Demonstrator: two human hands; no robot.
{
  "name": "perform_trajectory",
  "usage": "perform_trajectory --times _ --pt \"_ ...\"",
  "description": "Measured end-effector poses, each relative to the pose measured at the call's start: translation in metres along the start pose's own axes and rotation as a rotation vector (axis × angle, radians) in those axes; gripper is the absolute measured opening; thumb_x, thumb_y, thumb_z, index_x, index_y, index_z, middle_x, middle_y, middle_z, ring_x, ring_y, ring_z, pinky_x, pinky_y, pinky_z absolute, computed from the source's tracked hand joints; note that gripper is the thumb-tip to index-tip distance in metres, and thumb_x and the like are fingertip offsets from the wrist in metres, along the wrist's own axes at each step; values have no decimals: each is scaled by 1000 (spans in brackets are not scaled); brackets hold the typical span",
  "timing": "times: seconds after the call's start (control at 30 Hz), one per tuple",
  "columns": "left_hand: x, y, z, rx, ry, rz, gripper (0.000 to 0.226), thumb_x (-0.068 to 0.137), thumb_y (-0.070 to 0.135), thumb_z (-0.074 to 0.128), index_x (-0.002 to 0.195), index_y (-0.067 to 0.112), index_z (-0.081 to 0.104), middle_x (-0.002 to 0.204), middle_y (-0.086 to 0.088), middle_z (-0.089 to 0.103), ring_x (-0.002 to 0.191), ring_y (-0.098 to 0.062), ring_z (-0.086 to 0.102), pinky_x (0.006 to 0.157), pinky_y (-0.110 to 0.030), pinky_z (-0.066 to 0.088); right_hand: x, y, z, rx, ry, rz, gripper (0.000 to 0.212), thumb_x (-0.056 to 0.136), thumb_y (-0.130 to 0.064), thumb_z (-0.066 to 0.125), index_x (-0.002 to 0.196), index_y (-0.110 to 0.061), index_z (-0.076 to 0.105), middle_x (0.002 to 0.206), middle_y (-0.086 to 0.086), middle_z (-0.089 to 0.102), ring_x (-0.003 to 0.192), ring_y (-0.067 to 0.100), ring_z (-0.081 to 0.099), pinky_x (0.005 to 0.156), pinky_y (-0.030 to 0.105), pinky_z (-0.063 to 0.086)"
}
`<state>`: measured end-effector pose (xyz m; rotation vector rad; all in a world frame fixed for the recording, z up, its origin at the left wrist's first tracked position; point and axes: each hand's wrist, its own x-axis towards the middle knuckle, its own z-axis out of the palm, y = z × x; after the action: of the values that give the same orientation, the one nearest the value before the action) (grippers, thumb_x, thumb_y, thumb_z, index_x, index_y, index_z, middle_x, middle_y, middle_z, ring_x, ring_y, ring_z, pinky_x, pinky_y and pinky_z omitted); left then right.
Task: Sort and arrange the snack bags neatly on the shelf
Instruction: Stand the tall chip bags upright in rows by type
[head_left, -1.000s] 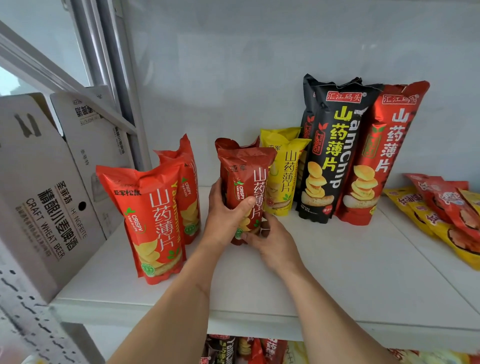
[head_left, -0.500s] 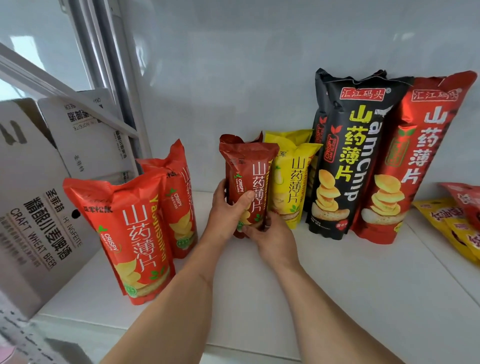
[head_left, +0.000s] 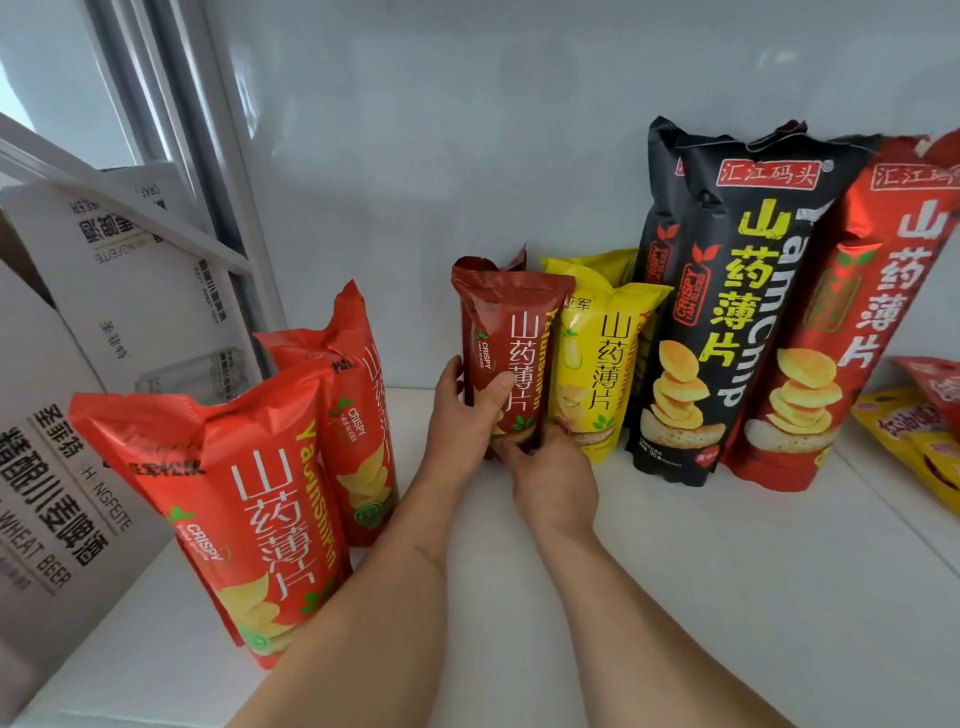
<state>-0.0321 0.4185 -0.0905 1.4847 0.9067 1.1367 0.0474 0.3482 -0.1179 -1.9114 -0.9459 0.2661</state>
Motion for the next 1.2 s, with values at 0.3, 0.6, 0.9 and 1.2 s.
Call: perform_trajectory --times 0.3,0.6,0.9,1.2 --pt "2 -8 3 -16 14 27 45 87 39 72 125 37 48 107 27 57 89 21 57 74 -6 48 0 0 7 -112 52 -44 36 92 -35 63 124 -19 61 114 5 70 104 27 64 70 26 39" --pt "-10 -6 1 77 34 72 46 87 43 72 127 30 54 131 4 60 98 5 56 85 -17 43 -17 0 -6 -148 14 -114 20 94 -23 60 107 -9 66 112 11 67 104 30 60 75 32 44" --pt "-67 7 -23 653 41 202 43 99 41 53 136 19 57 138 -4 57 119 -22 58 88 -27 45 -60 1 -37 -563 -92 -267 31 101 -26 45 125 -15 60 122 9 58 112 29 56 79 33 45" --pt "-153 13 -53 1013 68 525 32 100 31 53 124 15 68 124 -5 68 103 -30 65 78 -38 55 -115 -4 -69 -693 -102 -369 33 103 -23 39 129 -16 58 124 10 59 112 31 56 80 34 45"
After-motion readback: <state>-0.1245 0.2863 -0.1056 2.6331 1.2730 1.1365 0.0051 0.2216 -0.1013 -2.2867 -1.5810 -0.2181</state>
